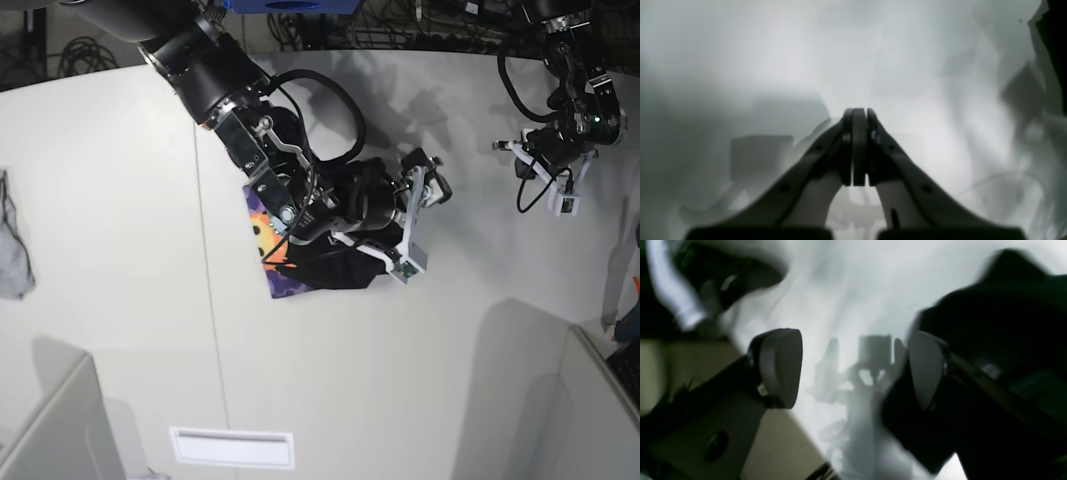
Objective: Fold the T-shirt properly
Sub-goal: 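Release with the left gripper and press the folded bundle flat with the right gripper, then grasp the bundle edges with both grippers and flip it over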
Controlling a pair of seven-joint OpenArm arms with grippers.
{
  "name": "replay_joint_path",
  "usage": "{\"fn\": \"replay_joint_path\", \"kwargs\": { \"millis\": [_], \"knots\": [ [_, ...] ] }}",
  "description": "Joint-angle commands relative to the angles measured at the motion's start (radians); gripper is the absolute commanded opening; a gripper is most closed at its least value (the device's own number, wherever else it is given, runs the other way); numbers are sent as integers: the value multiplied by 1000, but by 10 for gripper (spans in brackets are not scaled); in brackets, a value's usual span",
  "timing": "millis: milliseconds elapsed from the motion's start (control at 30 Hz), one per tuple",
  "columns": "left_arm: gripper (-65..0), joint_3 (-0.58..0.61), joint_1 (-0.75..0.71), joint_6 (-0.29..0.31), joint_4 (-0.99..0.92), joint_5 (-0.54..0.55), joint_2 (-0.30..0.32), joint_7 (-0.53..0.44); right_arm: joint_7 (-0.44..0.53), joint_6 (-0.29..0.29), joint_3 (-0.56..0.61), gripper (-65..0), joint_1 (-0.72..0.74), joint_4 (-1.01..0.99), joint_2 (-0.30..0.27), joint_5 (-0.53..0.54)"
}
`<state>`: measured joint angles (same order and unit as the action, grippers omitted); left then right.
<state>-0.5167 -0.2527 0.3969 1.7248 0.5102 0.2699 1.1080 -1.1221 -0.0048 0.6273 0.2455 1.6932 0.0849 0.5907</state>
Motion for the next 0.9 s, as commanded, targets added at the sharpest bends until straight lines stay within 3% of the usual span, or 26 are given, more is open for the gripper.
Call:
{"fn": "replay_joint_path", "kwargs": {
  "millis": [0, 67, 233, 400, 533, 733, 867],
  "knots": [
    [-650, -7, 5, 4, 17, 9, 16, -13, 32, -1, -56, -231, 28, 75, -20, -5],
    [-650, -7, 3, 10, 17, 9, 16, -13, 30, -1, -125, -315, 16, 132, -50, -2],
    [-650, -9, -50, 81, 51, 9, 32, -18, 67, 2, -263, -650, -22, 95, -92, -4],
    [-650, -9, -75, 103, 106, 8, 32, -15, 213, 2, -264, -650, -8, -134, -83, -8],
    [-650, -9, -75, 103, 111, 6, 32, -15, 277, 1, -180, -650, 22, -241, -55, -7],
    [-650, -9, -75, 101, 106, 1, 33, -15, 299, 1, -37, -650, 71, -284, 20, -7],
    [-650, -9, -75, 103, 106, 6, 35, -15, 294, -1, 21, -650, 73, -195, 14, -7]
  ]
}}
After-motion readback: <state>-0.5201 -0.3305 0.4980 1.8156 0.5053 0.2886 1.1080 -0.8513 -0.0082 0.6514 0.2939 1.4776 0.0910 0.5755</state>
